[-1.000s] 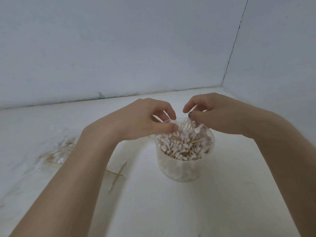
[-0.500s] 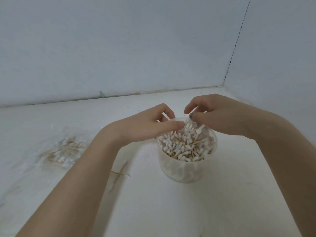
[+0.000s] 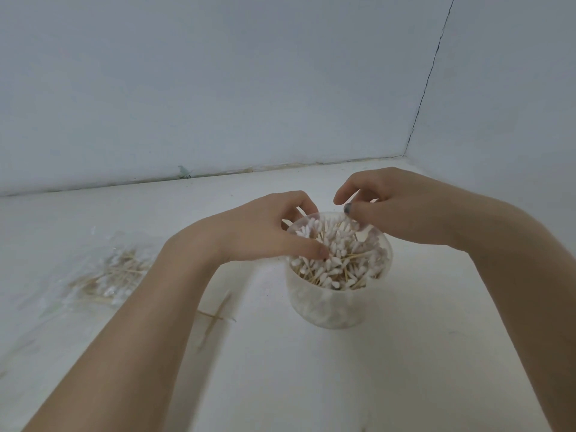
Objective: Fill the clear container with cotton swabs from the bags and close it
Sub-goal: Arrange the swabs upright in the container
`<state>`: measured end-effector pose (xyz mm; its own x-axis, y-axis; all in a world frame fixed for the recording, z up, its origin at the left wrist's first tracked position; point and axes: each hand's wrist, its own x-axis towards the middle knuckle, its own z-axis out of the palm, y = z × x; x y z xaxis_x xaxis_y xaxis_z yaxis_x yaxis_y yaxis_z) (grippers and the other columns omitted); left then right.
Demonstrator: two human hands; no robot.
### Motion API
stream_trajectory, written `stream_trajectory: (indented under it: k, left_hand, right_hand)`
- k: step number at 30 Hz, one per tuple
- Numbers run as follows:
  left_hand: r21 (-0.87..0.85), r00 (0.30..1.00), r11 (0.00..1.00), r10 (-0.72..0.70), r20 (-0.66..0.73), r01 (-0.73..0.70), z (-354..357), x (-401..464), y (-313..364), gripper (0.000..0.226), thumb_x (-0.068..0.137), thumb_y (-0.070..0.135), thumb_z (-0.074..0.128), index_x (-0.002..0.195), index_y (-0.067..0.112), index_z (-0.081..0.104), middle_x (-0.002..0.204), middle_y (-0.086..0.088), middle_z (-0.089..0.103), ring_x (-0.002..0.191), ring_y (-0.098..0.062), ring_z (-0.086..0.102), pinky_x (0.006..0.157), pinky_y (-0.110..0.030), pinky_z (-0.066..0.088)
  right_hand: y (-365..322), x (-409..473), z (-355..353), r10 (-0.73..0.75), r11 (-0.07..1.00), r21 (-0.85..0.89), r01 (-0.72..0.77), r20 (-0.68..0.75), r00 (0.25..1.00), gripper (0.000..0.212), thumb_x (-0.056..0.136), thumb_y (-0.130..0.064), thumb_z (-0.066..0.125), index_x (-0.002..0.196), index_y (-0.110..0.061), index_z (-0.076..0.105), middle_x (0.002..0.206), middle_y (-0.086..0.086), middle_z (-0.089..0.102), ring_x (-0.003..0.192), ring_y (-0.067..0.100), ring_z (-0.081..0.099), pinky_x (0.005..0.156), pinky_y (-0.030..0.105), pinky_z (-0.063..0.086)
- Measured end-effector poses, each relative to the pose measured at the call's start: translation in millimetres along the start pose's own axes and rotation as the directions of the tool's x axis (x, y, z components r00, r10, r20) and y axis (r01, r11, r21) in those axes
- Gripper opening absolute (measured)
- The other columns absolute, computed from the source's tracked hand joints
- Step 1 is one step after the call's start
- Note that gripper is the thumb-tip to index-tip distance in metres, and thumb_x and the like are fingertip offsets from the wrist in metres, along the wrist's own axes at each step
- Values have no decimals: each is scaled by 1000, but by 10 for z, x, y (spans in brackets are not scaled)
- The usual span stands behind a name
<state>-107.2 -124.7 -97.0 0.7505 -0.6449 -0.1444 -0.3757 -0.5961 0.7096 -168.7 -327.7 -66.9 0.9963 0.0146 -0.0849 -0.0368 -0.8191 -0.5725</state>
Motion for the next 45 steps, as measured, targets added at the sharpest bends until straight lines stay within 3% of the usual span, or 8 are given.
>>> stream_trajectory:
  k: [5, 14, 18, 25, 30, 35, 41, 45]
  left_hand:
    - [58, 1000, 998, -28, -7, 29, 19, -39, 129, 51, 74, 64, 80, 116, 44, 57, 114, 21, 66, 102, 0, 67, 93, -35, 56]
    - [258, 998, 964, -67, -13, 68, 108, -58, 257, 82, 64, 66, 84, 130, 40, 42, 115, 18, 59, 99, -5, 63, 89, -39, 57]
    - [303, 998, 952, -32, -48, 46, 116, -53, 267, 68, 75, 62, 77, 131, 37, 46, 113, 18, 59, 100, -6, 61, 90, -39, 55]
    - [102, 999, 995, 14, -33, -11, -6, -24, 130, 38, 90, 59, 65, 125, 45, 61, 115, 24, 69, 108, 4, 65, 100, -33, 52]
    - [-10, 999, 999, 41, -22, -41, -3, 26, 3, 22, 99, 40, 63, 121, 39, 65, 112, 19, 74, 102, 2, 70, 100, -34, 54]
    - [-83, 998, 995, 59, -3, -59, 31, 51, -105, 18, 100, 33, 64, 118, 33, 68, 115, 13, 75, 109, -5, 70, 102, -41, 54]
    - [-265, 1000, 964, 6, -5, -7, -3, 26, -59, 27, 105, 29, 47, 114, 23, 72, 112, 10, 75, 105, -4, 70, 91, -25, 57]
    - [-214, 1000, 977, 14, -5, -15, 6, 52, -85, 22, 102, 33, 54, 113, 25, 71, 111, 10, 75, 104, -5, 71, 92, -27, 58]
  right_hand:
    - [-21, -26, -17, 0, 1000, -12, 0, 8, 1000, 20, 98, -27, 53, 113, -35, 64, 100, -13, 68, 93, 11, 66, 81, 30, 52]
    - [-8, -23, -27, 8, 1000, 1, -8, 9, 1000, 21, 97, -25, 52, 112, -35, 64, 95, -11, 71, 85, 10, 65, 80, 33, 53]
    - [-4, -19, -28, 13, 1000, 2, -13, 7, 1000, 21, 97, -24, 53, 111, -35, 64, 97, -11, 71, 86, 10, 66, 85, 35, 54]
    - [0, -20, -25, 20, 1000, 8, -20, 6, 1000, 19, 97, -26, 53, 110, -36, 64, 94, -12, 72, 87, 10, 67, 78, 29, 51]
    - [5, -11, -17, 17, 1000, 4, -17, 0, 1000, 19, 97, -26, 53, 110, -35, 64, 94, -11, 71, 86, 9, 66, 82, 31, 53]
    - [12, 4, -3, 12, 1000, 3, -12, -2, 1000, 18, 97, -26, 53, 110, -34, 64, 93, -11, 72, 88, 8, 67, 80, 30, 53]
    - [15, -1, 2, 12, 1000, 20, -12, -7, 1000, 19, 97, -26, 53, 111, -35, 64, 97, -11, 71, 88, 10, 68, 83, 32, 54]
    - [-31, 1, 22, -11, 998, 53, 14, -56, 998, 18, 97, -28, 53, 108, -35, 65, 100, -11, 70, 88, 12, 70, 83, 35, 56]
